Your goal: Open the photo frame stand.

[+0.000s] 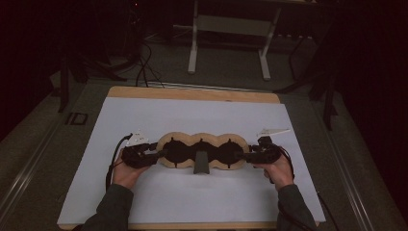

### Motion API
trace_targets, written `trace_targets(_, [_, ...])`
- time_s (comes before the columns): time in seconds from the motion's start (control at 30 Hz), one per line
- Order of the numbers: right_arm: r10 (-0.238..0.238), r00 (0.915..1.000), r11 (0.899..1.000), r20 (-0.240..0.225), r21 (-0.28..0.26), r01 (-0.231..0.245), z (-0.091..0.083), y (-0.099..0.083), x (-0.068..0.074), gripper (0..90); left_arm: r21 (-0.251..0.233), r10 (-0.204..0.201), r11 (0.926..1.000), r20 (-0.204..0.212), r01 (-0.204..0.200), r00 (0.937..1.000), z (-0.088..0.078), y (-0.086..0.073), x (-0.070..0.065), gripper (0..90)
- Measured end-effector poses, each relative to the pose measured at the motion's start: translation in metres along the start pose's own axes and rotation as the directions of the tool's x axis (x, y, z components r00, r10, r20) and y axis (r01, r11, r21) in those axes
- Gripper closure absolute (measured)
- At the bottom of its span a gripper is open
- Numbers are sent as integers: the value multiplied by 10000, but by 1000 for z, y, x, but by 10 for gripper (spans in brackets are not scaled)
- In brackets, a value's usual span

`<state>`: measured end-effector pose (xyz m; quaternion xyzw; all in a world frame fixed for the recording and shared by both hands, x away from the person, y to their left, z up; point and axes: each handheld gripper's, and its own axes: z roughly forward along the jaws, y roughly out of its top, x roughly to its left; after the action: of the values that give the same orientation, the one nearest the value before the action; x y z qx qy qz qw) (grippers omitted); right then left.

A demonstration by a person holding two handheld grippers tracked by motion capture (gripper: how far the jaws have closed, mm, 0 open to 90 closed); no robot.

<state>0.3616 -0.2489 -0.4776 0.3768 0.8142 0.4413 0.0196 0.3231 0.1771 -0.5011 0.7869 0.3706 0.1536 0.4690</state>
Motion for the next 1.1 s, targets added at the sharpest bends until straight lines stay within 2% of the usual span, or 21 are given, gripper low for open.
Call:
trace_targets(0.33, [-57,9998,9996,172,-257,61,6,3,-6,470,-125,179,9998,-344,-183,9992,8,6,7,578])
trace_targets(0.63, [-245,9983,9982,528,-527,272,14,2,-9,452,-189,415,9989,-789,-431,9960,15,2,8,577])
trace_targets(0.73, [-128,9989,9988,462,-469,150,18,-1,-12,452,-39,483,9988,-843,-488,9953,17,0,8,577])
trace_targets(0.93, [114,9994,9990,322,-437,-100,23,-9,-16,440,-75,556,9984,-964,-566,9938,17,-1,4,576])
trace_targets(1.1, [114,9996,9989,274,-458,-102,23,-10,-16,435,-118,525,9985,-963,-538,9940,15,-2,2,578])
